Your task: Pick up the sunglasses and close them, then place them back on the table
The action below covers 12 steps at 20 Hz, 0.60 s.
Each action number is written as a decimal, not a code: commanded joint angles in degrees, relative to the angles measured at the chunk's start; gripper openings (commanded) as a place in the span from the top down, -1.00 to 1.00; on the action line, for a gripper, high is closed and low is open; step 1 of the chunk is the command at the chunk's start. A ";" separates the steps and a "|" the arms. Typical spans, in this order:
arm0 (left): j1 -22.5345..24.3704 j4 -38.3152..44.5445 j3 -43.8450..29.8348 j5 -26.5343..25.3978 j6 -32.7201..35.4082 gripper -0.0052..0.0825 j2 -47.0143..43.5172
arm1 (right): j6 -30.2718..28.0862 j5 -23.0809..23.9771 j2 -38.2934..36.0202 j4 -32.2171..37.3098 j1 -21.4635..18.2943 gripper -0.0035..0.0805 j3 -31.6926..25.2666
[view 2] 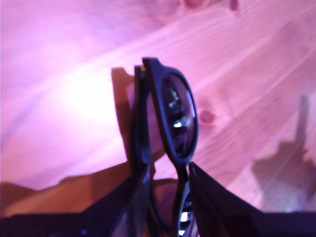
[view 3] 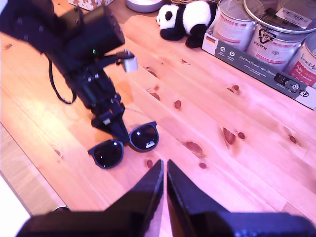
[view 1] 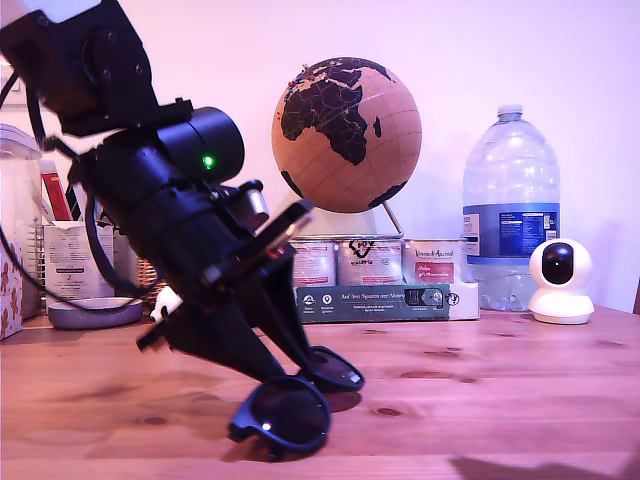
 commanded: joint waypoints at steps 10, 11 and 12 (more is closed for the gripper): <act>-0.24 -8.04 2.40 -3.30 12.39 0.94 -16.48 | 11.58 -1.53 0.37 4.35 0.26 0.94 0.11; -0.83 -8.52 2.40 -4.90 13.60 0.94 -18.75 | 13.90 -1.66 0.37 5.66 0.26 0.94 0.11; -1.31 -8.61 2.40 -6.54 13.70 0.94 -21.16 | 14.53 -1.36 0.37 6.73 0.24 0.95 0.11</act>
